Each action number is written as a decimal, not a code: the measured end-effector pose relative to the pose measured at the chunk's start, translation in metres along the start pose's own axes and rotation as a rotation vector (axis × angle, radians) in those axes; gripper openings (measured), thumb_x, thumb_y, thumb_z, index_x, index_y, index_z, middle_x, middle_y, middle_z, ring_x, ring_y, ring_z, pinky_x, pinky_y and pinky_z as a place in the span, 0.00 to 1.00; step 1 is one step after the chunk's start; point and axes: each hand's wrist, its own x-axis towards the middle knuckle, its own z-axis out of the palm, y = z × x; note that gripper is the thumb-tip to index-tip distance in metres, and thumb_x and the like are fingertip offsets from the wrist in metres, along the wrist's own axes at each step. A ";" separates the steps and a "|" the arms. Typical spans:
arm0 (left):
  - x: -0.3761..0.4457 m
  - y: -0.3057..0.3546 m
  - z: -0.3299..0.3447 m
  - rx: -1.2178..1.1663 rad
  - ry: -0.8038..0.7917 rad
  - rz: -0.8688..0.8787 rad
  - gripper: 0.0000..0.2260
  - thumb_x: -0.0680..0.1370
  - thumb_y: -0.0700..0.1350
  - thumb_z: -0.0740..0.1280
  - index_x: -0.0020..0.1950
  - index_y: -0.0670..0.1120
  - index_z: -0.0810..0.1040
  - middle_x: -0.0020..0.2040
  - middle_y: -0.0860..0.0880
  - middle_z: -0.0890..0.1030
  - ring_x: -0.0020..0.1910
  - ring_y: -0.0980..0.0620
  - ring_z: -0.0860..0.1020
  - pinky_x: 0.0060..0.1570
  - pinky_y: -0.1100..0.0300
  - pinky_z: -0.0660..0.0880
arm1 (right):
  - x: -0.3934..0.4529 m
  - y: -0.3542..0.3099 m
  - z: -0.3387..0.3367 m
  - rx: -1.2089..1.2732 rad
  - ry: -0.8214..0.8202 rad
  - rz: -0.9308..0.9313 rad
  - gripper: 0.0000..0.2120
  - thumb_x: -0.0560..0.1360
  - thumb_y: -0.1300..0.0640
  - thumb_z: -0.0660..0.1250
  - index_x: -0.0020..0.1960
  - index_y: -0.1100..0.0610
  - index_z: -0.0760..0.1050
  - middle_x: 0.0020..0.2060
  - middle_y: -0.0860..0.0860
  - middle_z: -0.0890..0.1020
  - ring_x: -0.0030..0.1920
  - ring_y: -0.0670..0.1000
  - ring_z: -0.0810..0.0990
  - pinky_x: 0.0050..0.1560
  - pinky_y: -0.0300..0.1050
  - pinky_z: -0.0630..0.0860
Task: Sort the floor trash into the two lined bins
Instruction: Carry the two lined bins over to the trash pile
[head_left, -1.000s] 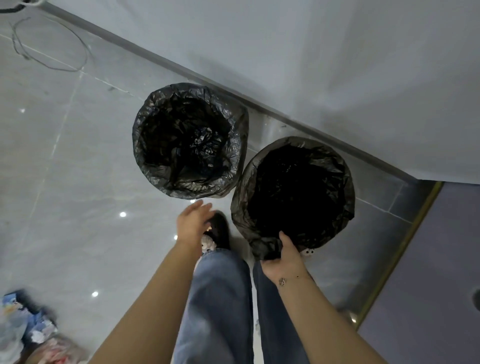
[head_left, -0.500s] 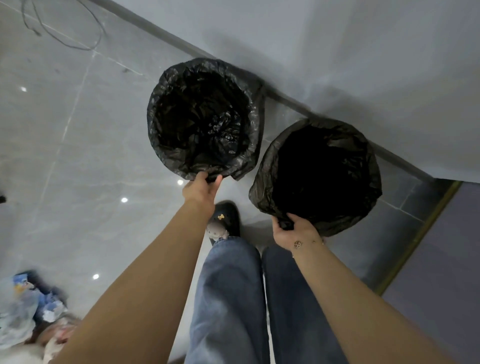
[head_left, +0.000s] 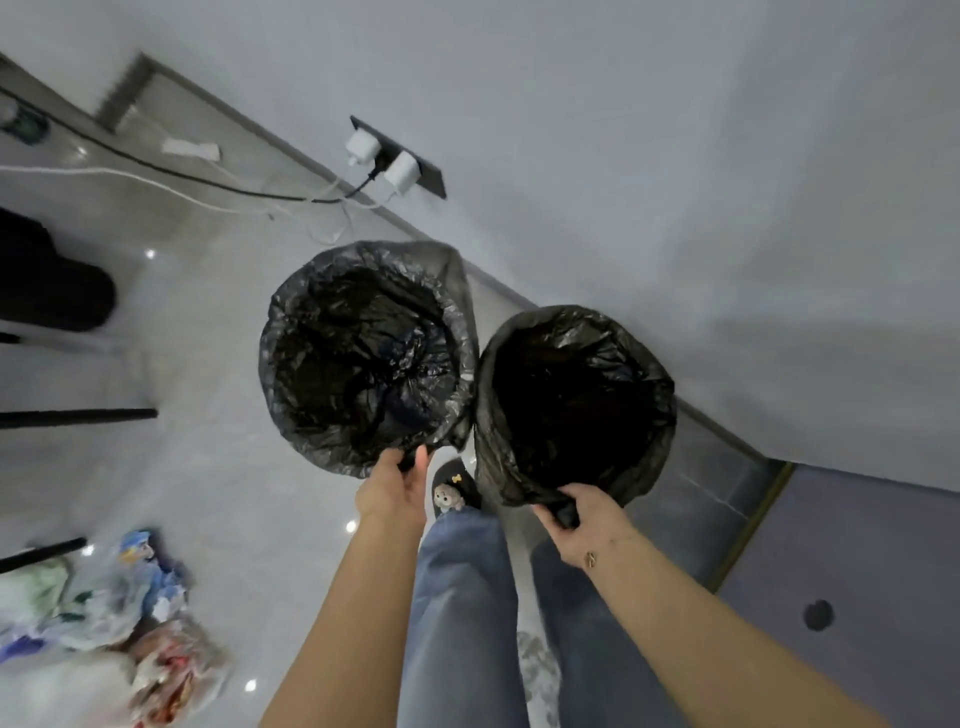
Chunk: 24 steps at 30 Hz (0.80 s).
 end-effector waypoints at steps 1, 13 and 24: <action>-0.021 0.004 -0.009 -0.020 -0.006 0.015 0.10 0.80 0.36 0.63 0.60 0.35 0.71 0.49 0.38 0.78 0.43 0.44 0.79 0.26 0.65 0.77 | -0.020 -0.002 -0.006 -0.038 -0.026 -0.020 0.15 0.78 0.69 0.60 0.64 0.63 0.69 0.64 0.61 0.72 0.65 0.61 0.71 0.61 0.54 0.73; -0.207 0.045 -0.151 -0.228 0.045 0.231 0.04 0.79 0.34 0.63 0.44 0.37 0.72 0.42 0.41 0.77 0.38 0.47 0.77 0.27 0.66 0.77 | -0.165 -0.012 -0.050 -0.632 -0.136 -0.339 0.11 0.76 0.68 0.64 0.58 0.64 0.71 0.55 0.60 0.74 0.45 0.57 0.75 0.19 0.39 0.75; -0.218 0.104 -0.296 -0.646 0.218 0.204 0.06 0.79 0.34 0.63 0.43 0.40 0.69 0.40 0.42 0.73 0.35 0.49 0.75 0.25 0.65 0.77 | -0.229 0.136 0.022 -1.020 -0.230 -0.375 0.10 0.78 0.68 0.62 0.58 0.62 0.69 0.48 0.59 0.75 0.36 0.56 0.74 0.17 0.39 0.74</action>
